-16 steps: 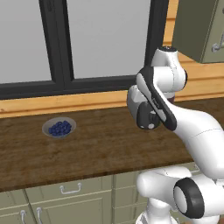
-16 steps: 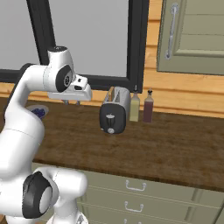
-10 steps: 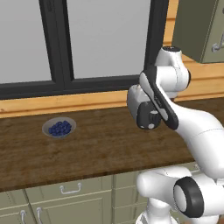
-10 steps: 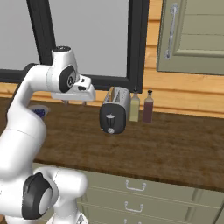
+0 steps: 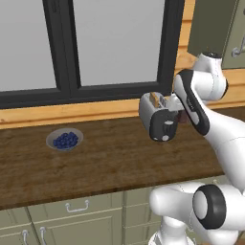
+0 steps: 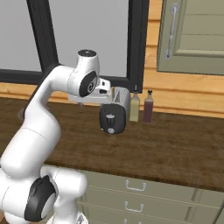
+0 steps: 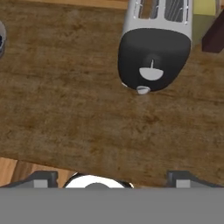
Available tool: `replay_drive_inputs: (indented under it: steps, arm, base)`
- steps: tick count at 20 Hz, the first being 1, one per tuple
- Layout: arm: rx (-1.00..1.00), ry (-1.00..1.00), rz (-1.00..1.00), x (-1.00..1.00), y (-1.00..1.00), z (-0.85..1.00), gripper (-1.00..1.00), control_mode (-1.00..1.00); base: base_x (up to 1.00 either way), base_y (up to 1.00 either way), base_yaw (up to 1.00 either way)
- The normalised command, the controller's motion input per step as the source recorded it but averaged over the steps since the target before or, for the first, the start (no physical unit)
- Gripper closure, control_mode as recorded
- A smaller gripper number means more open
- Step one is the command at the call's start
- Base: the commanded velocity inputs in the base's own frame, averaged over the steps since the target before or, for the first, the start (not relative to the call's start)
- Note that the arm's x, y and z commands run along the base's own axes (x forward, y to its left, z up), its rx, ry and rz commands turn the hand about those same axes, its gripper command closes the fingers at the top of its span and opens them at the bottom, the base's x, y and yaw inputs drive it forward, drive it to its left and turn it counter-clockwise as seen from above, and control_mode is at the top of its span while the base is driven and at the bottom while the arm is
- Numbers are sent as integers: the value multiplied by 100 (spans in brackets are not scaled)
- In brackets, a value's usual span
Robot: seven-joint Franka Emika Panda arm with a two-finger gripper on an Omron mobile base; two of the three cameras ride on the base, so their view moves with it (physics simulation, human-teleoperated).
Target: Start the toaster. Once the lever pops up, take the bread to the plate on the dining counter.
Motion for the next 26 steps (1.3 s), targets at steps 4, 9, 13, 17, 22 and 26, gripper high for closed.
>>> replay_drive_inputs:
  steps: [4,9,13,17,22,26]
  arm:
    - [0,-5,0,27,-9,-11,100,-100]
    - [0,-2,0,36,-3,-35,100,-100]
    - [-3,0,-3,38,-14,-45,100,-100]
    - [-8,0,-12,24,-21,-35,100,-100]
    - [-1,0,-7,6,-17,-25,100,-100]
    - [2,0,2,42,-44,0,100,-100]
  base:
    - [0,0,0]
    - [0,0,0]
    - [0,0,0]
    - [0,0,0]
    - [0,0,0]
    - [0,0,0]
